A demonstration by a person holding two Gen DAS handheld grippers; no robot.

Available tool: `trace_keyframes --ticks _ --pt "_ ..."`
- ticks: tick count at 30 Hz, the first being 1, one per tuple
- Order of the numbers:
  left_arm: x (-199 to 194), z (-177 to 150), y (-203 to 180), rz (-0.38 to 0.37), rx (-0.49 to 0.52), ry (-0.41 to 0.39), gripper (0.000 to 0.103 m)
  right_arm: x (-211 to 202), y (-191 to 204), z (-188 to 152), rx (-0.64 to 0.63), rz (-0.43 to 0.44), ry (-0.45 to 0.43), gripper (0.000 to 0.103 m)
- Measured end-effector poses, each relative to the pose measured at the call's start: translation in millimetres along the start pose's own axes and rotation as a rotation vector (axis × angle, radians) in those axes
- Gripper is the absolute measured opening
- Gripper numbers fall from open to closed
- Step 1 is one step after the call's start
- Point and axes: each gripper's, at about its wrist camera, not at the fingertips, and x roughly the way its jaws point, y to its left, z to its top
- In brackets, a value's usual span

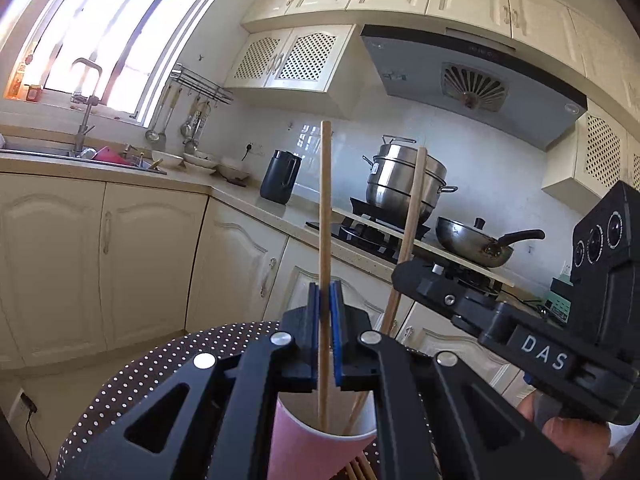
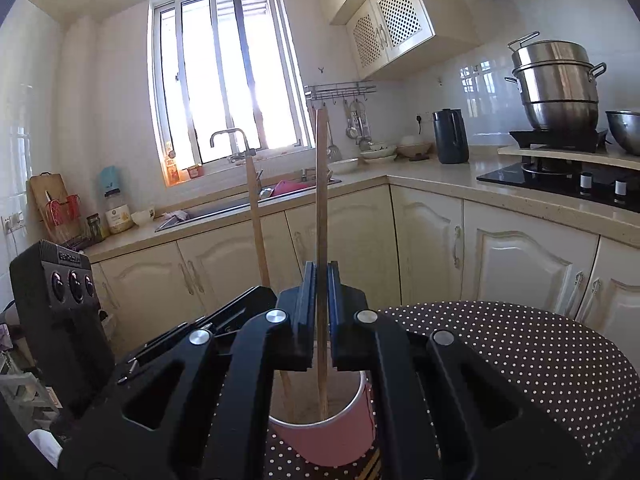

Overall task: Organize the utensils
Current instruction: 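Lower the left tool's chopstick into the cup and open while the right tool does likewise, then move the left tool back to the chopsticks while the right tool returns too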

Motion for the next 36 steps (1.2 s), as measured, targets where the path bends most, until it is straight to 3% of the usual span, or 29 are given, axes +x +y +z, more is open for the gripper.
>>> trace_keyframes --ticks 11,12,13,16,19,24,28,36 --pt "-16.2 -3.0 -20.4 0.019 0.024 0.082 0.010 -19.1 -0.1 -6.9 0.032 -0.051 0.079 0.010" --pt "-18.2 -2.3 -21.5 0.024 0.025 0.087 0.023 -22.1 0.1 -6.8 0.039 -0.054 0.080 0.018" --pt "-21.4 -2.4 -22.5 0.031 0.025 0.087 0.028 -25.1 0.7 -6.7 0.043 -0.053 0.080 0.027" --pt "-31.0 -1.1 -23.9 0.044 0.020 0.087 0.029 -35.8 -1.1 -6.2 0.061 -0.071 0.071 0.044" --pt "-41.0 -0.2 -24.8 0.054 0.013 0.099 0.030 -46.3 -0.6 -5.1 0.069 -0.079 0.073 0.044" --pt "-58.9 4.6 -35.9 0.072 0.033 0.136 0.043 -68.9 -0.6 -1.0 0.070 -0.101 0.069 0.044" --pt "-67.8 5.7 -50.8 0.089 0.071 0.194 0.045 -87.4 -1.9 0.1 0.065 -0.125 0.088 0.044" --pt "-67.7 -13.5 -79.6 0.076 0.110 0.431 0.050 -113.3 -14.5 -13.7 0.061 -0.182 0.256 0.044"
